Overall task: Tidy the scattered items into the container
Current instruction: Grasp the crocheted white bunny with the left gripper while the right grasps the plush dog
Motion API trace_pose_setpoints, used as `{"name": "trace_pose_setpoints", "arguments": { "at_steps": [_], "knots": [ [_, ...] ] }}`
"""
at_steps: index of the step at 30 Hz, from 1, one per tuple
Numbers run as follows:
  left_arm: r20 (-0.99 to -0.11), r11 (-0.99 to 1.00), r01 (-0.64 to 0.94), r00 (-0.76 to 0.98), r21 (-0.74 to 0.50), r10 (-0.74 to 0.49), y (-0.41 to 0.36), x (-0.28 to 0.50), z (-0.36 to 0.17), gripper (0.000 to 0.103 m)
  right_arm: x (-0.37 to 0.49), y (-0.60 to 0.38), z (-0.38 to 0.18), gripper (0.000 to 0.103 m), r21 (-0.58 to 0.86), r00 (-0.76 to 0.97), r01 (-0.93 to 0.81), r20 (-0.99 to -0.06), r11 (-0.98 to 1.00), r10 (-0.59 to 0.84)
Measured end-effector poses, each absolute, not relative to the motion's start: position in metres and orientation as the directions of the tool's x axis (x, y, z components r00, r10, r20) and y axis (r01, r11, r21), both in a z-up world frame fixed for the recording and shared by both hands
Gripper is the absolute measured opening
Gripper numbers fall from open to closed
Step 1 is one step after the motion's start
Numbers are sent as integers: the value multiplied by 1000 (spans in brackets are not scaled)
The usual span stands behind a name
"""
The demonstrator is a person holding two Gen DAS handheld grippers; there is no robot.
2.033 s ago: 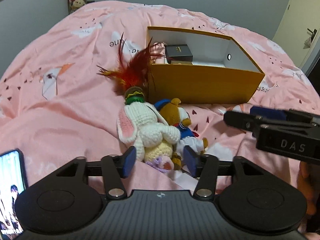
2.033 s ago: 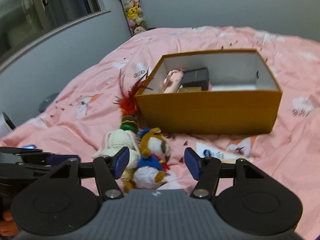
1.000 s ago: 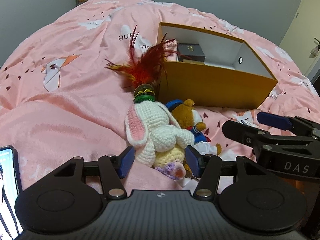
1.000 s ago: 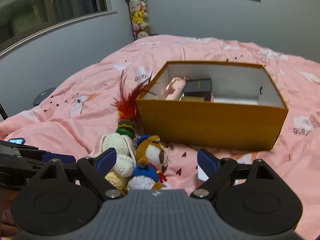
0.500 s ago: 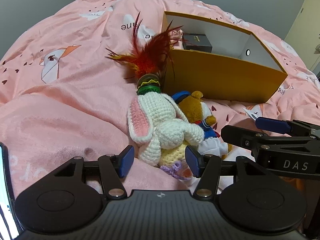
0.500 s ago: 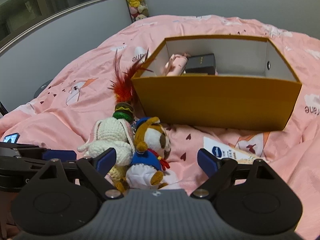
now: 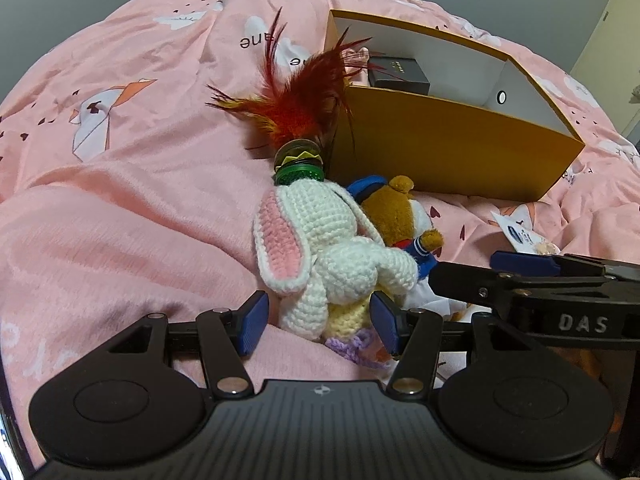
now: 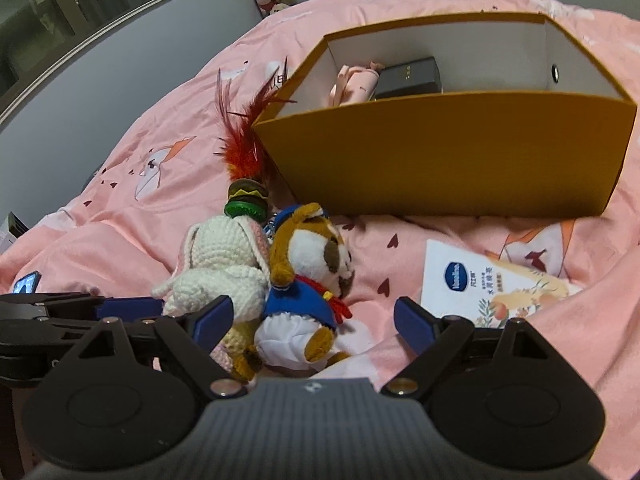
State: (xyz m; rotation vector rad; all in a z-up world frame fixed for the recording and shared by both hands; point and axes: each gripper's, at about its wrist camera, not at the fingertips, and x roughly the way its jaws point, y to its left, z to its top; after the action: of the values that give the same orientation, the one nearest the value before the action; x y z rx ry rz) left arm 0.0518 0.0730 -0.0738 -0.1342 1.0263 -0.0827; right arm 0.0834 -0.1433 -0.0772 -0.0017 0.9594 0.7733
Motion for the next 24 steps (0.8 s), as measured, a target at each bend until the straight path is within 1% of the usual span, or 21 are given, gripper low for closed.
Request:
{"name": "trace_pose_setpoints", "arguments": {
  "at_steps": [2, 3, 4, 7, 9, 15, 19, 24],
  "knots": [
    [-845, 988, 26, 515, -149, -141, 70, 53, -74, 69, 86, -143, -79, 80, 322, 331, -585, -744, 744, 581],
    [-844, 987, 40, 514, -154, -152, 69, 53, -74, 72, 87, -143, -80, 75, 316, 333, -580, -749, 751, 573],
    [-846, 987, 49, 510, -154, -157, 67, 55, -75, 72, 89, -143, -81, 72, 311, 334, -576, -754, 756, 565],
    [-856, 988, 49, 495, -145, -150, 65, 59, -79, 73, 92, -141, -84, 66, 304, 321, -577, -769, 758, 552],
    [-859, 986, 44, 486, -161, -161, 67, 62, -82, 74, 94, -140, -88, 63, 310, 303, -581, -776, 753, 553],
    [-870, 980, 37, 456, -193, -188, 69, 71, -87, 78, 106, -141, -96, 60, 367, 246, -565, -780, 739, 575],
    [-877, 978, 44, 436, -203, -202, 67, 74, -88, 79, 113, -142, -96, 56, 398, 209, -563, -779, 724, 591],
    [-888, 975, 53, 403, -218, -220, 63, 83, -95, 88, 120, -144, -96, 52, 407, 170, -573, -791, 712, 588]
  ]
}}
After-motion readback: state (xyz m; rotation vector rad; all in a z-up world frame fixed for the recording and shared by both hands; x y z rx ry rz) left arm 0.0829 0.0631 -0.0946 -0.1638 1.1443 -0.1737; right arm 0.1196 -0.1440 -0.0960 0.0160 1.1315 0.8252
